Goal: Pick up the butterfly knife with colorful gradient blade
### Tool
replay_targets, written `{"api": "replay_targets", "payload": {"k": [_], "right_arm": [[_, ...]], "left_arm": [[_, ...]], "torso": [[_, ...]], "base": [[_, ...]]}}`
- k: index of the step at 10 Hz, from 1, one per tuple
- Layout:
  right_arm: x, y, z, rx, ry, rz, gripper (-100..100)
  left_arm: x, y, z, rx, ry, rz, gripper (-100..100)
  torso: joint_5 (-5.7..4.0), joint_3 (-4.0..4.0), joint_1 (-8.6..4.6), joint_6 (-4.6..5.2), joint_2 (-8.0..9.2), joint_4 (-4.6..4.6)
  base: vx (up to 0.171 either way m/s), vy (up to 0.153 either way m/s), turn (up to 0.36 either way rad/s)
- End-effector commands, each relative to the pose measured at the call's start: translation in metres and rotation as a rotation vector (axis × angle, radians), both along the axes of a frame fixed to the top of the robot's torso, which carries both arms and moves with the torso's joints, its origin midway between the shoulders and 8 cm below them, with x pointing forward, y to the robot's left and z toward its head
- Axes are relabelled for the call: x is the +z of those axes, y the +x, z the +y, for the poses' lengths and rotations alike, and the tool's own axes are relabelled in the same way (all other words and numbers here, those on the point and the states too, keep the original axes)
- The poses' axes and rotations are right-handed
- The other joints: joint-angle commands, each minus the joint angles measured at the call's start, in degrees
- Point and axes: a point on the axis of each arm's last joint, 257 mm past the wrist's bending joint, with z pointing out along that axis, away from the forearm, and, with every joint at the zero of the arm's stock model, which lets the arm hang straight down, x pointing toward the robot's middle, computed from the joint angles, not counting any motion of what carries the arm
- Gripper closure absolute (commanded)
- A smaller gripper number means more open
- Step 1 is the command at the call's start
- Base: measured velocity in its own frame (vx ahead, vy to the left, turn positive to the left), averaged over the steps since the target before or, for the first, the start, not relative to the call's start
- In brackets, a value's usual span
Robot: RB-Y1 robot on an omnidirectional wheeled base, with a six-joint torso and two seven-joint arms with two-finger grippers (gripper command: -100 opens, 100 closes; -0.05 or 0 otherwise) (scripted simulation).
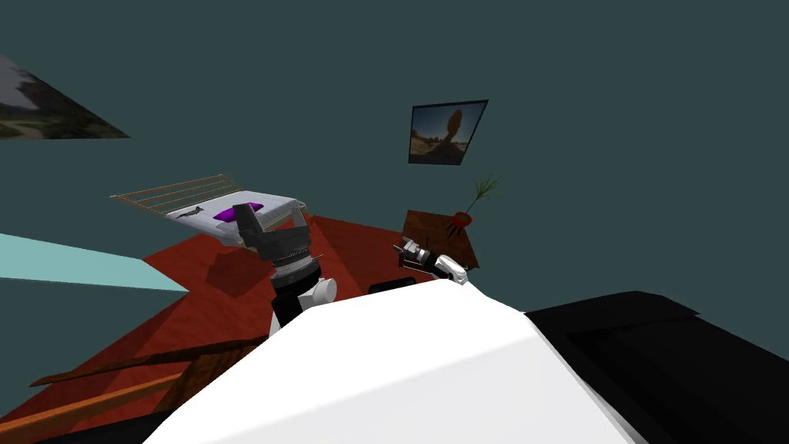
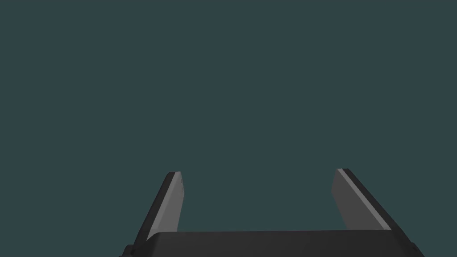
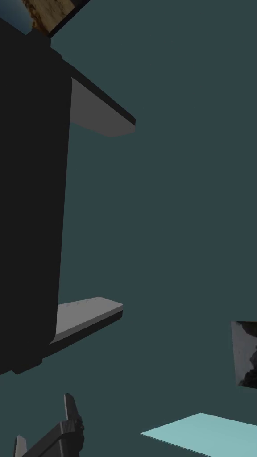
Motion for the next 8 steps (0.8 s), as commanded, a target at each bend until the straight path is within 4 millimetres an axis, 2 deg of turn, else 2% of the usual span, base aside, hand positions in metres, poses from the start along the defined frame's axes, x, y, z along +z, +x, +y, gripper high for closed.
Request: {"api": "replay_targets", "payload": {"k": [1, 2, 3, 4, 6, 7, 8], "right_arm": [[-0.027, -0.008, 0.005, 0.045, -0.091, 0.005, -100], [-0.044, -0.01, 0.0, 0.044, -0.129, 0.025, -100], [-0.045, -0.01, -0.001, 0.045, -0.134, 0.024, -100], [-0.067, -0.018, 0.001, 0.085, -0.21, 0.029, -100], [-0.096, -0.028, -0.004, 0.129, -0.309, 0.04, -100], [-0.108, -0.032, -0.009, 0.135, -0.342, 0.049, -100], [-0.111, -0.032, -0.011, 0.134, -0.348, 0.054, -100]], "left_arm": [[0.0, 0.0, 0.0, 0.0, 0.0, 0.0, 0], [0.0, 0.0, 0.0, 0.0, 0.0, 0.0, 0], [0.0, 0.0, 0.0, 0.0, 0.0, 0.0, 0], [0.0, 0.0, 0.0, 0.0, 0.0, 0.0, 0], [0.0, 0.0, 0.0, 0.0, 0.0, 0.0, 0], [0.0, 0.0, 0.0, 0.0, 0.0, 0.0, 0], [0.0, 0.0, 0.0, 0.0, 0.0, 0.0, 0]], "torso": [[0.0, 0.0, 0.0, 0.0, 0.0, 0.0], [0.0, -0.01, -0.02, -0.05, -0.03, 0.0], [0.0, -0.02, 0.0, 0.02, -0.03, -0.01], [0.01, -0.03, 0.07, 0.03, -0.05, -0.01], [0.01, -0.03, 0.01, 0.03, -0.05, -0.01], [0.0, -0.02, -0.02, -0.02, -0.04, -0.01], [0.0, -0.02, -0.01, 0.01, -0.03, -0.01]], "base": [[-0.017, -0.05, 0.377], [-0.013, -0.045, 0.183], [-0.006, -0.022, -0.04], [-0.014, -0.03, 0.277], [-0.016, -0.047, 0.235], [-0.023, -0.05, 0.209], [-0.015, -0.026, 0.018]]}}
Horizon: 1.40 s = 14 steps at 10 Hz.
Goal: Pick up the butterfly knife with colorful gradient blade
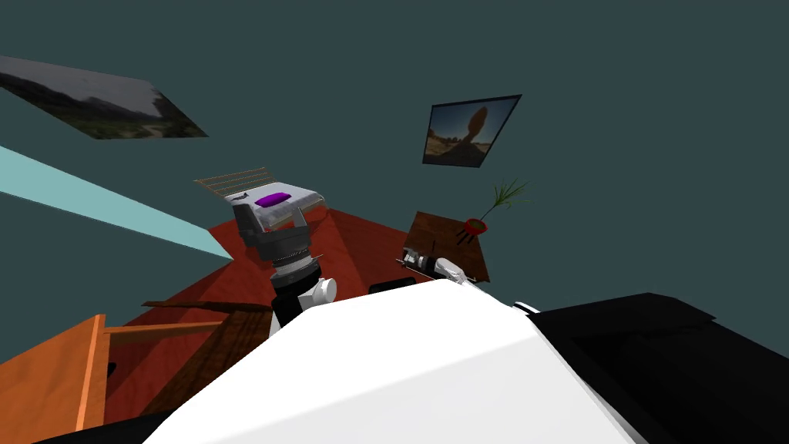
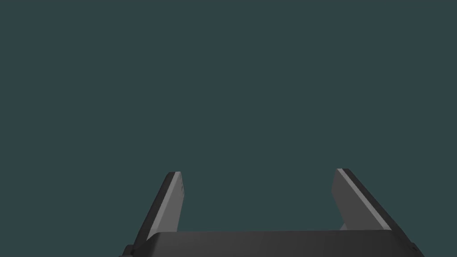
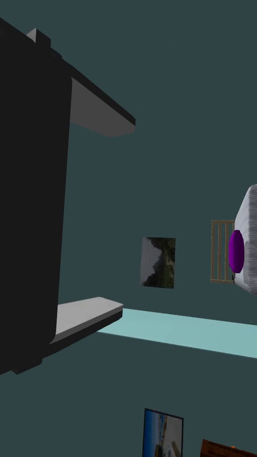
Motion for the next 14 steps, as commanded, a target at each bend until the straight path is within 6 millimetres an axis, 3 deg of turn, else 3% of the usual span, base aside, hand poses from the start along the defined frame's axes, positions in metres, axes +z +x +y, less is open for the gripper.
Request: {"api": "replay_targets", "payload": {"k": [1, 3, 5, 8, 10, 13, 14], "right_arm": [[-0.026, -0.011, -0.009, 0.052, -0.095, 0.007, -100], [-0.054, -0.023, -0.021, 0.099, -0.19, 0.022, -100], [-0.065, -0.027, -0.028, 0.106, -0.225, 0.031, -100], [-0.11, -0.051, -0.058, 0.21, -0.403, 0.05, -100], [-0.119, -0.055, -0.066, 0.219, -0.434, 0.057, -100], [-0.156, -0.079, -0.109, 0.329, -0.612, 0.077, -100], [-0.161, -0.083, -0.115, 0.337, -0.633, 0.082, -100]], "left_arm": [[0.0, 0.0, 0.0, 0.0, 0.0, 0.0, 0], [0.0, 0.0, 0.0, 0.0, 0.0, 0.0, 0], [0.0, 0.0, 0.0, 0.0, 0.0, 0.0, 0], [0.0, 0.0, 0.0, 0.0, 0.0, 0.0, 0], [0.0, 0.0, 0.0, 0.0, 0.0, 0.0, 0], [0.0, 0.0, 0.0, 0.0, 0.0, 0.0, 0], [0.0, 0.0, 0.0, 0.0, 0.0, 0.0, 0]], "torso": [[0.0, 0.0, 0.0, 0.0, 0.0, 0.0], [0.0, 0.01, -0.04, 0.0, 0.01, 0.0], [-0.03, 0.0, -0.12, 0.0, -0.01, 0.0], [0.0, -0.01, -0.04, 0.0, -0.01, 0.0], [-0.02, 0.0, -0.11, 0.01, 0.0, 0.01], [-0.01, -0.01, -0.06, 0.01, -0.02, 0.0], [-0.01, 0.01, -0.09, -0.03, 0.0, 0.01]], "base": [[-0.024, -0.027, 0.306], [-0.025, -0.047, 0.261], [-0.011, -0.045, 0.057], [-0.024, -0.04, 0.253], [-0.02, -0.04, 0.073], [-0.025, -0.041, 0.25], [-0.029, -0.051, 0.147]]}}
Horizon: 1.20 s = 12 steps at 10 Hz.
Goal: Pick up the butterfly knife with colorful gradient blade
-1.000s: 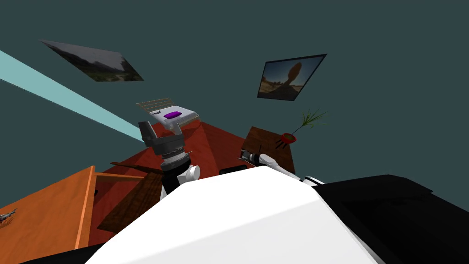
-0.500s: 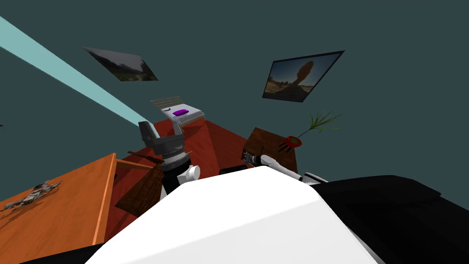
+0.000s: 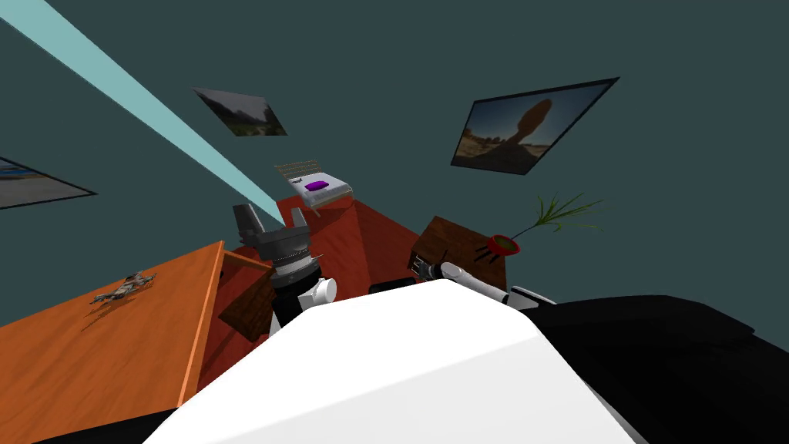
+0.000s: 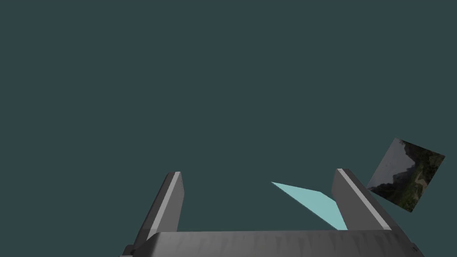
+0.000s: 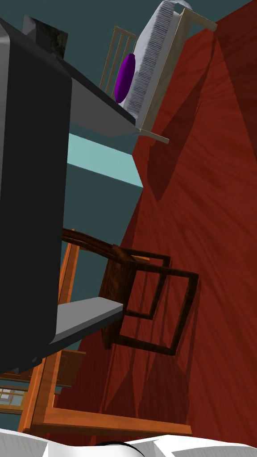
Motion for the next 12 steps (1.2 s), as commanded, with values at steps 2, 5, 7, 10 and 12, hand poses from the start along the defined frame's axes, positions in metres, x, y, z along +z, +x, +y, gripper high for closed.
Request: {"api": "replay_targets", "payload": {"k": [2, 5, 7, 10, 12], "right_arm": [[-0.021, -0.016, -0.035, 0.068, -0.116, 0.02, -100], [-0.034, -0.027, -0.064, 0.125, -0.206, 0.036, -100], [-0.045, -0.038, -0.093, 0.181, -0.291, 0.052, -100], [-0.052, -0.047, -0.122, 0.229, -0.368, 0.071, -100], [-0.057, -0.055, -0.149, 0.284, -0.443, 0.084, -100]], "left_arm": [[0.0, 0.0, 0.0, 0.0, 0.0, 0.0, 0], [0.0, 0.0, 0.0, 0.0, 0.0, 0.0, 0], [0.0, 0.0, 0.0, 0.0, 0.0, 0.0, 0], [0.0, 0.0, 0.0, 0.0, 0.0, 0.0, 0], [0.0, 0.0, 0.0, 0.0, 0.0, 0.0, 0]], "torso": [[0.0, 0.0, -0.02, -0.04, 0.0, 0.01], [0.0, -0.03, 0.0, 0.01, -0.05, -0.01], [0.01, -0.04, 0.07, -0.04, -0.07, -0.01], [-0.01, -0.04, -0.02, 0.0, -0.07, -0.01], [0.02, -0.07, 0.17, 0.02, -0.12, -0.02]], "base": [[-0.027, -0.05, 0.196], [-0.017, -0.039, 0.12], [-0.022, -0.031, 0.19], [-0.016, -0.044, 0.118], [-0.003, -0.007, 0.092]]}}
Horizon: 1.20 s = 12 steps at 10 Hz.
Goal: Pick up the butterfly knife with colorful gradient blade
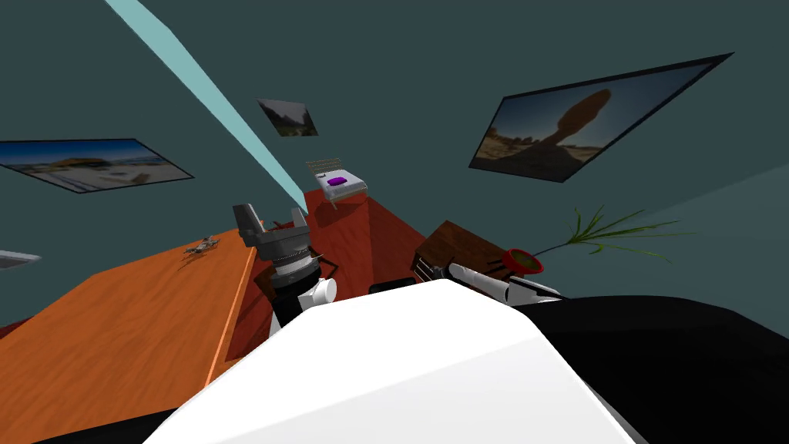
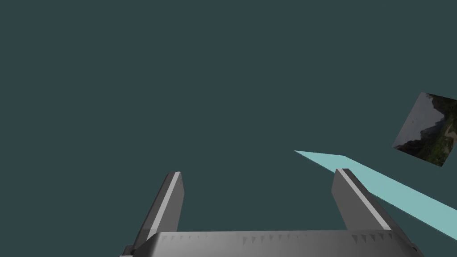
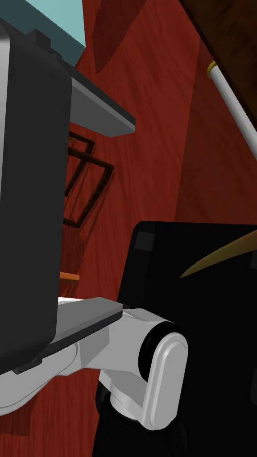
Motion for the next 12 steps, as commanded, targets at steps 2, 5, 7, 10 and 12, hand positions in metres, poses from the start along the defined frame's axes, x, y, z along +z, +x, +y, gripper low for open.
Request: {"api": "replay_targets", "payload": {"k": [2, 5, 7, 10, 12], "right_arm": [[-0.004, -0.013, -0.041, 0.07, -0.103, 0.025, -100], [-0.006, -0.023, -0.087, 0.151, -0.219, 0.055, -100], [-0.004, -0.026, -0.107, 0.185, -0.268, 0.068, -100], [0.001, -0.032, -0.15, 0.259, -0.373, 0.098, -100], [0.001, -0.032, -0.15, 0.259, -0.373, 0.098, -100]], "left_arm": [[0.0, 0.0, 0.0, 0.0, 0.0, 0.0, 0], [0.0, 0.0, 0.0, 0.0, 0.0, 0.0, 0], [0.0, 0.0, 0.0, 0.0, 0.0, 0.0, 0], [0.0, 0.0, 0.0, 0.0, 0.0, 0.0, 0], [0.0, 0.0, 0.0, 0.0, 0.0, 0.0, 0]], "torso": [[-0.03, 0.02, -0.17, 0.0, 0.03, 0.01], [-0.04, 0.0, -0.24, 0.03, -0.01, 0.0], [-0.04, -0.01, -0.21, 0.04, -0.02, -0.01], [-0.04, -0.06, -0.16, 0.04, -0.1, -0.02], [-0.05, -0.07, -0.16, 0.08, -0.12, -0.03]], "base": [[-0.016, -0.07, 0.241], [-0.003, -0.068, 0.165], [-0.001, -0.058, 0.125], [0.016, -0.058, 0.159], [0.013, -0.041, 0.003]]}}
